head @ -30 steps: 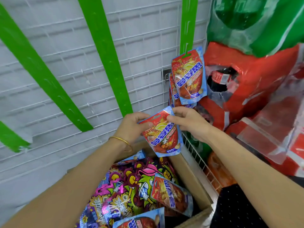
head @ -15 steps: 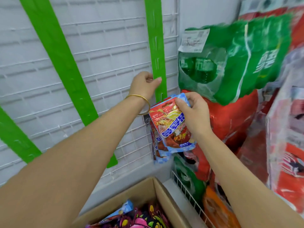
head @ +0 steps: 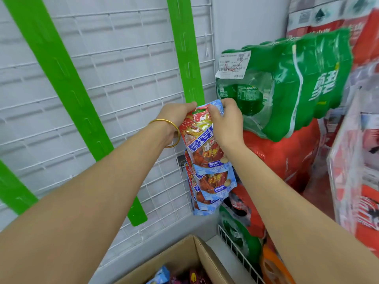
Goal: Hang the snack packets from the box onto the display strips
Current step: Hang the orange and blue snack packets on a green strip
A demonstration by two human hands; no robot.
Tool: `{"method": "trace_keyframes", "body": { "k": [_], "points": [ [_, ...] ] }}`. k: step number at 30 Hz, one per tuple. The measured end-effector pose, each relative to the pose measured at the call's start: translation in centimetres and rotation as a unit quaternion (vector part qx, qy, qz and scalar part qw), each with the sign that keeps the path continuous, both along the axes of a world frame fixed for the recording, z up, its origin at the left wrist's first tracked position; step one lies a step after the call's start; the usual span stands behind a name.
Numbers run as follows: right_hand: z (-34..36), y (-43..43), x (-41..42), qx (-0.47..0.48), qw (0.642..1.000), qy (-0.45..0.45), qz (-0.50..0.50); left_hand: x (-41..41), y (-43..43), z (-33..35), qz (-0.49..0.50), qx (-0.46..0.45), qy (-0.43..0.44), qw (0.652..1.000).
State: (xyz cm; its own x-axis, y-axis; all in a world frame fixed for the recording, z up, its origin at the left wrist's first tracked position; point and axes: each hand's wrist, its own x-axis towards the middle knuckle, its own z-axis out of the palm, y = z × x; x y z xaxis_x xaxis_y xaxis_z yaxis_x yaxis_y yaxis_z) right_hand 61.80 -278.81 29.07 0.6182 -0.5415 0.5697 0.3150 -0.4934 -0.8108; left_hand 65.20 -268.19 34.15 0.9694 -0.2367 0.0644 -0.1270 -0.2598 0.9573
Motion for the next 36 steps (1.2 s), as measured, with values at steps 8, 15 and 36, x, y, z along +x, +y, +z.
{"method": "trace_keyframes", "body": {
  "k": [8, 15, 36],
  "points": [
    [-0.9, 0.0, 0.2, 0.013, 0.999, 0.041, 0.017, -0.2, 0.1, 0.3, 0.014, -0.009, 0.04, 0.999],
    [-1.6, -0.2, 0.1, 0.01, 0.997, 0.077, 0.028, -0.1, 0.1, -0.1, 0.013, 0.007, 0.02, 1.0],
    [-8.8, 4.7, -9.5, -0.265, 0.958, 0.099, 0.044, -7.7, 9.1, -9.3, 0.067, 0.031, -0.104, 0.992]
  ]
}}
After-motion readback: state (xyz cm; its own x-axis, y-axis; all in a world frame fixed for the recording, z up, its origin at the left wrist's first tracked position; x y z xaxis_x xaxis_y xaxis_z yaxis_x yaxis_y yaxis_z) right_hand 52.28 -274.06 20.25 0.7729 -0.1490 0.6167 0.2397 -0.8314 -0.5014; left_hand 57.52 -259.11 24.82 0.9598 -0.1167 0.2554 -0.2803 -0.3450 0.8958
